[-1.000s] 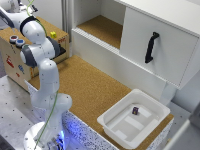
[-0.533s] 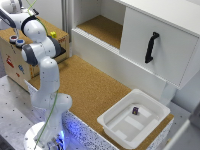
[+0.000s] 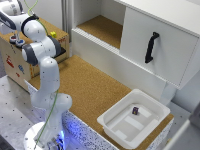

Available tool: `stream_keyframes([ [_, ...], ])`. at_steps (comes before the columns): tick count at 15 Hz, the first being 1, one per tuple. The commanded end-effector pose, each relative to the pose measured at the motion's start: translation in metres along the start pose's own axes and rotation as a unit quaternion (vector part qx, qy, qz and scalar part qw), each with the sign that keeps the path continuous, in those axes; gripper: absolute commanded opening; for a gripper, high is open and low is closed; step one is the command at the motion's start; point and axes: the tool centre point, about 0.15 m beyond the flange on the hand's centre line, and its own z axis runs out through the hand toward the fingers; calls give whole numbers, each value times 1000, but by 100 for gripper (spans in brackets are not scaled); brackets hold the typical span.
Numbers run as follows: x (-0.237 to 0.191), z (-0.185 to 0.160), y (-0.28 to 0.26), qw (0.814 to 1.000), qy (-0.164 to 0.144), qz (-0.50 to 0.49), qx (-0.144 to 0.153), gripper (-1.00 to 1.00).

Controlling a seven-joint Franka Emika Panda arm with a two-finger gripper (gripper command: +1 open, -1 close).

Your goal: Move the blue light switch to turn on the blue light

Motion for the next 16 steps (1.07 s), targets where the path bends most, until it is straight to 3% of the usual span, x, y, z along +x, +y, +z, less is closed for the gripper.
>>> stream_keyframes([
  [1, 4, -4, 8, 1000, -11, -5, 22, -100],
  [4, -9, -115, 13, 998, 7, -9, -57, -100],
  [5, -13, -136, 18, 996, -7, -3, -83, 100],
  [9, -21, -135, 40, 993, 1, 14, -118, 100],
  [16, -24, -134, 47, 992, 6, 24, -120, 100],
])
